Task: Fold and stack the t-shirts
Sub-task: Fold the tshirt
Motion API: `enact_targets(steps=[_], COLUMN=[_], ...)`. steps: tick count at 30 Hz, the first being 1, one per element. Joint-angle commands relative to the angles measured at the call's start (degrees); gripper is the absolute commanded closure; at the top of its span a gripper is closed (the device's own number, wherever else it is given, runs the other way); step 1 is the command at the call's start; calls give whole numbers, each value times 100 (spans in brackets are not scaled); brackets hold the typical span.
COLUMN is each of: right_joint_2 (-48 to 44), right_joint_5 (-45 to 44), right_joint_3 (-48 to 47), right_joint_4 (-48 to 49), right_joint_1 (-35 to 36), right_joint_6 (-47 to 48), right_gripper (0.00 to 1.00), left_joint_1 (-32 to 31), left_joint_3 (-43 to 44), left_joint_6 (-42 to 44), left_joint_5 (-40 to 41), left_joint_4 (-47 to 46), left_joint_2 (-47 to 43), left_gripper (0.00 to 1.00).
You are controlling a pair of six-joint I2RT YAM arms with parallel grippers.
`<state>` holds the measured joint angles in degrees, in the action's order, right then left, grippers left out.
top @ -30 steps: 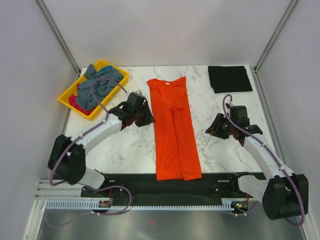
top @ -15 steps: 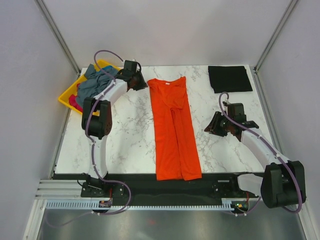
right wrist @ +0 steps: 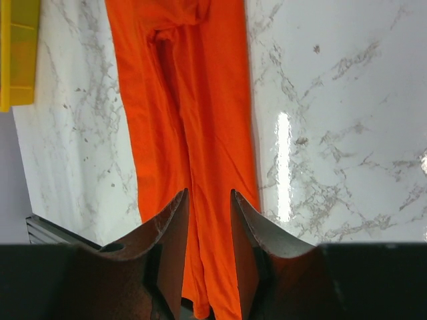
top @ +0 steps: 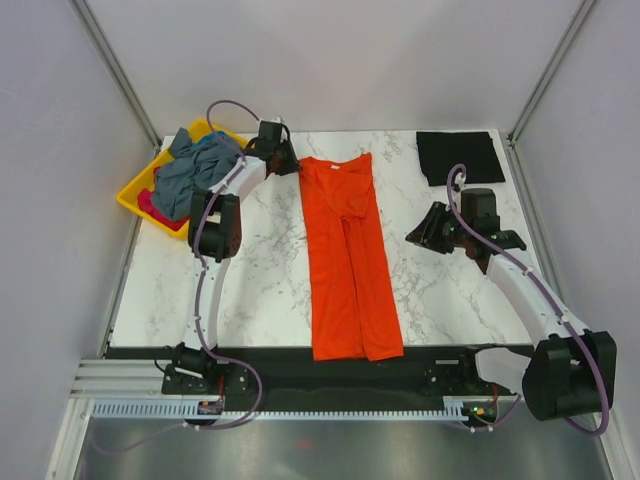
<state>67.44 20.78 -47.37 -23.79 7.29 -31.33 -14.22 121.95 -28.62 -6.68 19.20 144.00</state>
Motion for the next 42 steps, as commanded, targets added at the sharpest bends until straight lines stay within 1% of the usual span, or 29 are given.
enact_targets(steps=[1,5,8,12,14,16,19,21,23,24,25,26,27,29,30,31,33,34,35,36,37,39,40,41,42], right_joint_2=[-126,-21,41,234,357,524,744,867,920,929,911,868,728,569,429,358,131,42,-46,-256,-353,-617,-688,-749,-854], right_joint_5=[172,383,313,208,199,173,50,-64,-205,-240,-241,-214,-179,-162,-144,-92,14,14,6,14,6,-47,-65,-91,-178], right_joint_3=[-412,-580,-650,-650,-668,-659,-659,-659,-676,-668,-572,-475,-344,157,332,665,965,1219,1326,1423,1555,1643,1679,1714,1740], right_joint_4=[94,85,103,208,287,366,445,428,201,130,68,7,6,-3,-20,-38,-73,-64,-99,-99,-117,-161,-231,-223,-231], right_joint_1=[18,9,18,9,18,18,18,18,18,18,18,18,18,18,9,18,44,45,62,88,141,202,264,308,352], right_joint_6=[-189,-321,-347,-382,-400,-409,-296,-146,91,153,188,250,268,312,347,356,365,356,338,321,242,119,-47,-135,-206], right_gripper=[61,61,61,61,61,61,60,59,58,58,58,58,58,57,57,56,57,56,56,56,56,56,57,57,57], left_joint_1=[112,191,261,332,358,341,332,332,332,332,332,332,332,323,323,297,253,166,95,-10,-237,-519,-799,-924,-1029], left_joint_3=[714,1102,1339,1612,1700,1866,1859,1701,1184,982,588,393,208,-450,-766,-1457,-2146,-2776,-3130,-3482,-4155,-4896,-5666,-6048,-6417], left_joint_6=[313,199,-29,-389,-434,-268,5,154,286,417,454,489,507,472,350,296,95,94,76,120,146,138,85,33,-203], left_joint_5=[-96,-245,-553,-686,-703,-721,-879,-967,-1072,-1090,-1081,-1046,-1003,-836,-853,-1070,-1178,-1395,-1415,-1407,-1302,-1074,-881,-844,-792], left_joint_4=[-302,-548,-820,-1163,-1348,-1533,-1630,-1543,-1542,-1534,-1412,-1297,-1183,-780,-734,-725,-524,-444,-339,-147,29,319,365,382,426], left_joint_2=[276,620,892,1138,1226,1288,1192,841,420,-52,-292,-529,-1053,-1601,-2169,-2514,-3086,-3672,-3956,-4290,-4850,-5503,-5810,-6483,-6769], left_gripper=[72,69,67,67,66,66,64,63,62,61,60,59,59,59,59,59,59,59,61,62,62,62,62,61,61])
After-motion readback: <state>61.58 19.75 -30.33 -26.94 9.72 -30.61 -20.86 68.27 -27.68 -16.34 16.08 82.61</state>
